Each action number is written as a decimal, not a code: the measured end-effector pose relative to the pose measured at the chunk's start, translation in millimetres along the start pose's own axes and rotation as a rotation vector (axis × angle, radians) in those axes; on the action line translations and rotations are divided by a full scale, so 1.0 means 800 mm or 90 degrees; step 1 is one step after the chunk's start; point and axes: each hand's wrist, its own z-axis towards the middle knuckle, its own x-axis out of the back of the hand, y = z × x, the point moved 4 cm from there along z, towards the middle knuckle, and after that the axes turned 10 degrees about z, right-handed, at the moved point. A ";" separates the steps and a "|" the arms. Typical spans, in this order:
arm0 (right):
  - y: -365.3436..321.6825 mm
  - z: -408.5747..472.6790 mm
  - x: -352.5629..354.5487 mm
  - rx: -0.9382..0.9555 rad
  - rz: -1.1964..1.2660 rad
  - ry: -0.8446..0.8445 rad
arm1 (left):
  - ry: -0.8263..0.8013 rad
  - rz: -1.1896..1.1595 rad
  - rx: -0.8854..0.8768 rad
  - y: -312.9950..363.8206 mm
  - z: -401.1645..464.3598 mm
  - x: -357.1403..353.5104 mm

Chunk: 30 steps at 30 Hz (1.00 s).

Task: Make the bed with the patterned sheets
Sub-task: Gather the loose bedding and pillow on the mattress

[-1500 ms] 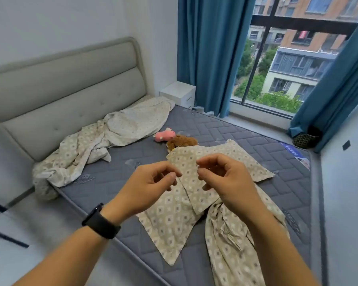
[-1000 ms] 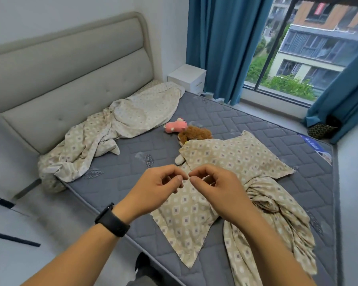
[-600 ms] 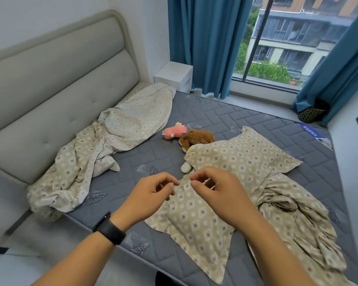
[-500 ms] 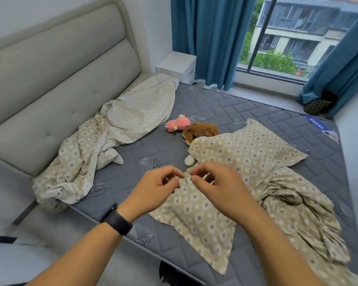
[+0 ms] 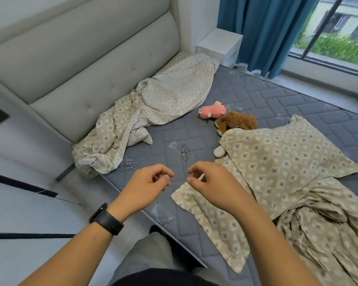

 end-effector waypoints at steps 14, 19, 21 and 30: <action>-0.103 0.217 -0.127 -0.040 -0.095 -0.014 | -0.066 0.036 -0.051 -0.148 0.169 0.174; -0.143 0.266 -0.142 -0.045 -0.086 0.033 | -0.109 0.108 -0.046 -0.214 0.213 0.236; -0.150 0.271 -0.145 -0.044 -0.078 0.044 | -0.111 0.106 -0.050 -0.222 0.219 0.249; -0.167 0.325 -0.181 0.004 -0.115 -0.032 | -0.001 0.005 0.111 -0.290 0.212 0.276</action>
